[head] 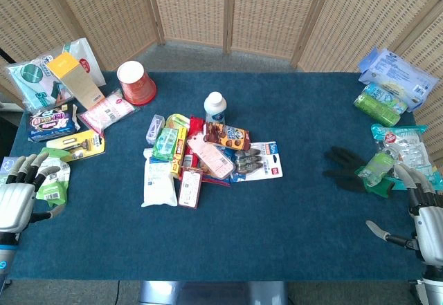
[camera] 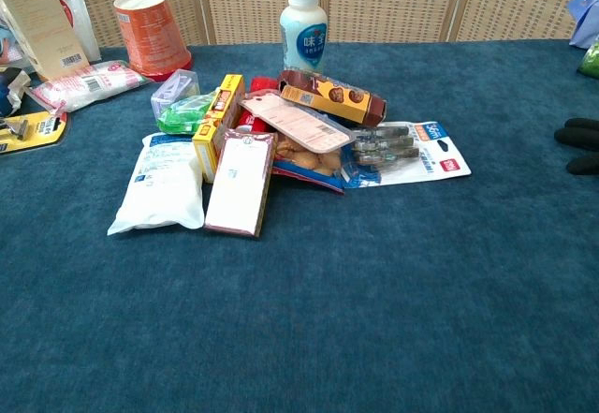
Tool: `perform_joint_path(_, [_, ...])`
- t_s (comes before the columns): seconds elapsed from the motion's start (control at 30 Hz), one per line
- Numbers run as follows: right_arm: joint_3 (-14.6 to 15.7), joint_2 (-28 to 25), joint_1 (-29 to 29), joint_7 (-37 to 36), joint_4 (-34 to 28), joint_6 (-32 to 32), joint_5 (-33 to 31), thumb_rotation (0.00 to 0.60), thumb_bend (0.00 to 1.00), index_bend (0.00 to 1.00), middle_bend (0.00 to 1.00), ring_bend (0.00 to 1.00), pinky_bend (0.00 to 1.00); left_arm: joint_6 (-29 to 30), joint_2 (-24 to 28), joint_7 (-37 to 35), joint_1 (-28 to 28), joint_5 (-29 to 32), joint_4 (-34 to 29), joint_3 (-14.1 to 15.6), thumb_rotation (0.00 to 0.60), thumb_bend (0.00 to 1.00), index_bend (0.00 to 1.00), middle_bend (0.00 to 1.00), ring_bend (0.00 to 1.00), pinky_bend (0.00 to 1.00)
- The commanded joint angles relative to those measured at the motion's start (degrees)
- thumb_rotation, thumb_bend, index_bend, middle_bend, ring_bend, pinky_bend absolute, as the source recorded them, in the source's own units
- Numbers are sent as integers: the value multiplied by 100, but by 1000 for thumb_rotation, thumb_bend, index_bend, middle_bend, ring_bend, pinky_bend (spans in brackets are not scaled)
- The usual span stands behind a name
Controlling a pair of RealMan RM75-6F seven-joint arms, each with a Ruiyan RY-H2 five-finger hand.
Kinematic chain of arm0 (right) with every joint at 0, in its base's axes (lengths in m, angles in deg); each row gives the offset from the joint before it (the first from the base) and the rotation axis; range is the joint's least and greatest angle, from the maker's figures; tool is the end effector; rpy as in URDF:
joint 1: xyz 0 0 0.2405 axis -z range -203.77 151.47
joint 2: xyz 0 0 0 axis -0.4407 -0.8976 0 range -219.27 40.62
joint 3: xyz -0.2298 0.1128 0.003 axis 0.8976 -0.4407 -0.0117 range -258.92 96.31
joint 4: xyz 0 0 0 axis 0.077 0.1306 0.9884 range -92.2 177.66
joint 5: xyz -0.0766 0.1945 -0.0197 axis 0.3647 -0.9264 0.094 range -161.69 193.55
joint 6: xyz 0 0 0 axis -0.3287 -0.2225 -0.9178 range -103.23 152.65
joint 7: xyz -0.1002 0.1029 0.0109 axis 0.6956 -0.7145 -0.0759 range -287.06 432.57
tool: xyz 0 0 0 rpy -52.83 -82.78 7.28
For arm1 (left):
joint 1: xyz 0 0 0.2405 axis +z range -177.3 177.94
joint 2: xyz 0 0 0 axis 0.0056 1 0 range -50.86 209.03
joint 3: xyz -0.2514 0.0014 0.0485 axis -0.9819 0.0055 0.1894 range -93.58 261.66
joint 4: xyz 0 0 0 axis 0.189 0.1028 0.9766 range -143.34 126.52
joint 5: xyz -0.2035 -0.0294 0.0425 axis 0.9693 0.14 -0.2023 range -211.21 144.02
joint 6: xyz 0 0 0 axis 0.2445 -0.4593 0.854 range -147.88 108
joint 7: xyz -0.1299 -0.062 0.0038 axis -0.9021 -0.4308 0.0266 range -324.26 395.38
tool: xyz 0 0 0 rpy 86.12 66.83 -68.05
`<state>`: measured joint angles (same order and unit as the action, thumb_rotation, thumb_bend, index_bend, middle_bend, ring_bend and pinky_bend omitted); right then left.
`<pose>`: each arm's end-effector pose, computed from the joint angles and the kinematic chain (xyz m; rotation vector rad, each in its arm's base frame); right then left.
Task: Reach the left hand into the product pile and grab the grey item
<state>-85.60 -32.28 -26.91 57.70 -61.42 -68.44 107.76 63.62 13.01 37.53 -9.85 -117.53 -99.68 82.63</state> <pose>-0.2673 -0.1615 0.1965 1.2293 -1.0342 1.2821 -0.3023 0.2044 0.1448 -1.4423 -0.8830 -0.9114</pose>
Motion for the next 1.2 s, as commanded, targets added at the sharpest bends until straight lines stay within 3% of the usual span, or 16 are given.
perform_joint_path(0.03, [0, 0, -1, 3, 7, 2, 1, 600, 0, 26, 0, 0, 0, -8, -15, 9, 1, -21, 14, -7, 600, 0, 261, 0, 0, 0])
perform_joint_path(0.23, [6, 12, -5, 45, 32, 29, -20, 600, 0, 27, 0, 0, 0, -129, -241, -18, -226, -385, 571, -39, 600, 0, 261, 0, 0, 0])
perform_joint_path(0.5, [-6, 37, -21, 113, -20, 36, -11, 600, 0, 26, 0, 0, 0, -616, -884, -29, -1409, -1306, 2537, -322, 600, 0, 183, 0, 0, 0])
perform_joint_path(0.83, [-59, 10, -81, 2, 79, 193, -213, 600, 0, 26, 0, 0, 0, -1526, -1870, 357, -2845, -1757, 4341, -401, 600, 0, 98, 0, 0, 0])
perform_joint_path(1.2, [-158, -54, -139, -230, 129, 324, -444, 600, 0, 27, 0, 0, 0, -2415, -3042, 333, -3923, -1917, 6249, -67, 600, 0, 73, 0, 0, 0])
